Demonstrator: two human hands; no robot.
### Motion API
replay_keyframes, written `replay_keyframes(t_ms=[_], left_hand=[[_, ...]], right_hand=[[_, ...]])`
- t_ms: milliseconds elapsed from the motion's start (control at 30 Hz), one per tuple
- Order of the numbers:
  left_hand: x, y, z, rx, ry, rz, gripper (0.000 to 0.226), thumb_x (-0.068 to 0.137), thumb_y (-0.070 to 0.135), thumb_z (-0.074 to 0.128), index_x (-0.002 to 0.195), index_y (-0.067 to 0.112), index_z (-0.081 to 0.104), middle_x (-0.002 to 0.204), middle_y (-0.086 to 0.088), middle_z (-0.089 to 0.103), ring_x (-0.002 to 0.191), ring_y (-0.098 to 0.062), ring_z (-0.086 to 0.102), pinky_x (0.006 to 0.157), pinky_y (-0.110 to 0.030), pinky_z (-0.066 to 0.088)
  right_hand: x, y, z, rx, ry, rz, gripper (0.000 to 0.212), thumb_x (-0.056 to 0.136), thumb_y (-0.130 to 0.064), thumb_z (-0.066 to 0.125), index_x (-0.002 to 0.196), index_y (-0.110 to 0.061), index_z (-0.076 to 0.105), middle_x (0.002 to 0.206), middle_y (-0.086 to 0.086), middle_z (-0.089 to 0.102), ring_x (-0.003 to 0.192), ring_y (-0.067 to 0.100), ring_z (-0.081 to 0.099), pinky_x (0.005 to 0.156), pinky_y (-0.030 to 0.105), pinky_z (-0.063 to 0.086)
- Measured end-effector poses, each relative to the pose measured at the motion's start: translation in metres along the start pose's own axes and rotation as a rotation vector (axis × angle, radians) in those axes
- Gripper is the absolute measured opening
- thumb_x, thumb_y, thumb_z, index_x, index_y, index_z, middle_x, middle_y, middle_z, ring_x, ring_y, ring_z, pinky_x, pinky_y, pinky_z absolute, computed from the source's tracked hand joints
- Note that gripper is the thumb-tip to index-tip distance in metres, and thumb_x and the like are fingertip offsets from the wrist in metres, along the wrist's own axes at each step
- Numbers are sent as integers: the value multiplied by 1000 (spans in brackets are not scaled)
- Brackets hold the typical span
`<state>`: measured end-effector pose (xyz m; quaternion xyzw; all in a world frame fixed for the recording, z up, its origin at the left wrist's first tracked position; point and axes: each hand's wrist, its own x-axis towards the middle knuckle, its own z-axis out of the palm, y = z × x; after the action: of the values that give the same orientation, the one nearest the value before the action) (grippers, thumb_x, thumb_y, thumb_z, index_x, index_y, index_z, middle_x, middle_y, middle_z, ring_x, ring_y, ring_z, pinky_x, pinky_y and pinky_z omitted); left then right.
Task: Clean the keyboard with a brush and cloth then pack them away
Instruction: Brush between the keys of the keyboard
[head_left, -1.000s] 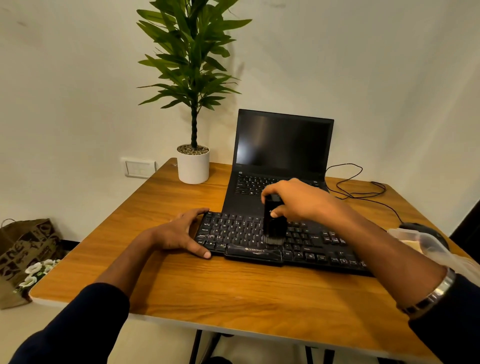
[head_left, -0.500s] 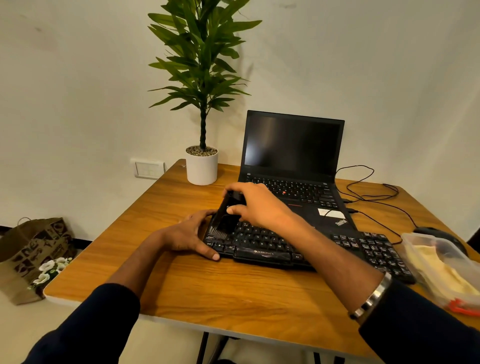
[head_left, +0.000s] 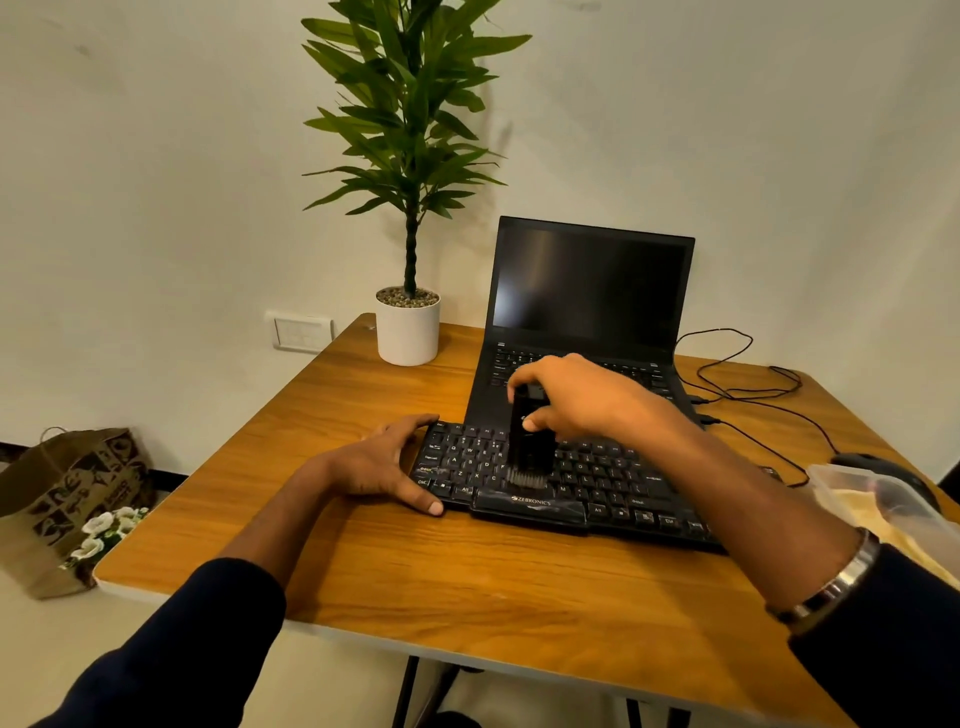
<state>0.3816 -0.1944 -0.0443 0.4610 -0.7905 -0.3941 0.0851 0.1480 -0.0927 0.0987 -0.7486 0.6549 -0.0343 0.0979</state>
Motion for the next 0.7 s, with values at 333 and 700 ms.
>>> replay_keyframes(t_ms=[333, 700], left_hand=[[1, 1, -1, 26, 8, 8, 126, 41, 65, 89, 145, 45, 20, 145, 5, 33, 134, -21, 33, 112, -53, 36], [-3, 3, 0, 49, 17, -1, 129, 41, 67, 89, 146, 49, 16, 146, 1, 32, 135, -23, 31, 112, -54, 35]], right_hand=[[37, -43, 42, 226, 110, -118, 45, 87, -21, 66, 128, -29, 53, 130, 8, 52, 117, 27, 54, 97, 40, 47], [34, -31, 43, 257, 98, -114, 38, 86, -17, 67, 122, -28, 57, 125, 7, 56, 107, 25, 59, 90, 40, 52]])
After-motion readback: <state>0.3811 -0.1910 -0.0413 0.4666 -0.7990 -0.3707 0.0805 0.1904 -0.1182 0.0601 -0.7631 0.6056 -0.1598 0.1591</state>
